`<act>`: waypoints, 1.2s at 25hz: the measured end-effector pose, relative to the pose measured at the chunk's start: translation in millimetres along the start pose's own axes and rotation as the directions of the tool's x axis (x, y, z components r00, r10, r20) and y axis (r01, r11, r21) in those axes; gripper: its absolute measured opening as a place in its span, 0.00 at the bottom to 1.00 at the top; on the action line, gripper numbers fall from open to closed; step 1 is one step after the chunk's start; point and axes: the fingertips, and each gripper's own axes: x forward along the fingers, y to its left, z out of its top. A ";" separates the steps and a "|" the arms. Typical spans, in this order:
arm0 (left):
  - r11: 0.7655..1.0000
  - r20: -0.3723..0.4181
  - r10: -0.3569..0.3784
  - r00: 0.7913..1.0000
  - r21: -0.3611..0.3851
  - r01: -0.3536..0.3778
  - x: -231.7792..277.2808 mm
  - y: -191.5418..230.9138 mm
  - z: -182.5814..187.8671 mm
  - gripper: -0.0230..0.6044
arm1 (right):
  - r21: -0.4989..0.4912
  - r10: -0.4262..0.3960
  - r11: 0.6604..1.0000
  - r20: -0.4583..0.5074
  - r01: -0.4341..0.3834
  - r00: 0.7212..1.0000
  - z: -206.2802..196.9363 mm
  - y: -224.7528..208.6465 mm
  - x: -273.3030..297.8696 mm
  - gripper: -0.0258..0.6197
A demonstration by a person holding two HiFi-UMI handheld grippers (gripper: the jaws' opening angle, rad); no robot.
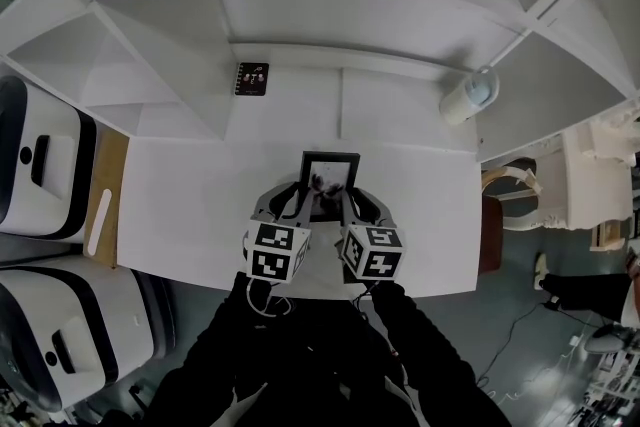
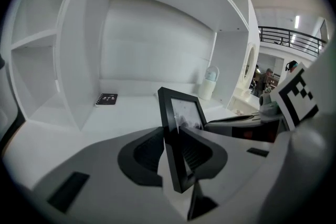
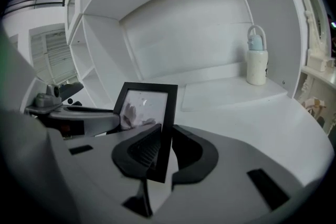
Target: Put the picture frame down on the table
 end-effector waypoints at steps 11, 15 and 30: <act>0.993 -0.137 -0.051 0.989 -0.113 0.035 40.3 17.3 -33.2 0.18 | 0.004 0.012 1.000 -0.143 -0.011 0.990 -27.6 -15.3 36.0 0.14; 0.977 -0.163 -0.105 0.981 -0.201 0.071 53.6 24.4 -38.8 0.18 | 0.048 0.033 0.999 -0.182 -0.024 0.983 -31.0 -20.5 47.0 0.15; 0.989 -0.263 -0.067 0.962 -0.148 0.029 89.4 36.9 -48.8 0.19 | -0.004 0.004 1.000 -0.236 -0.005 0.972 -26.3 -31.5 72.1 0.15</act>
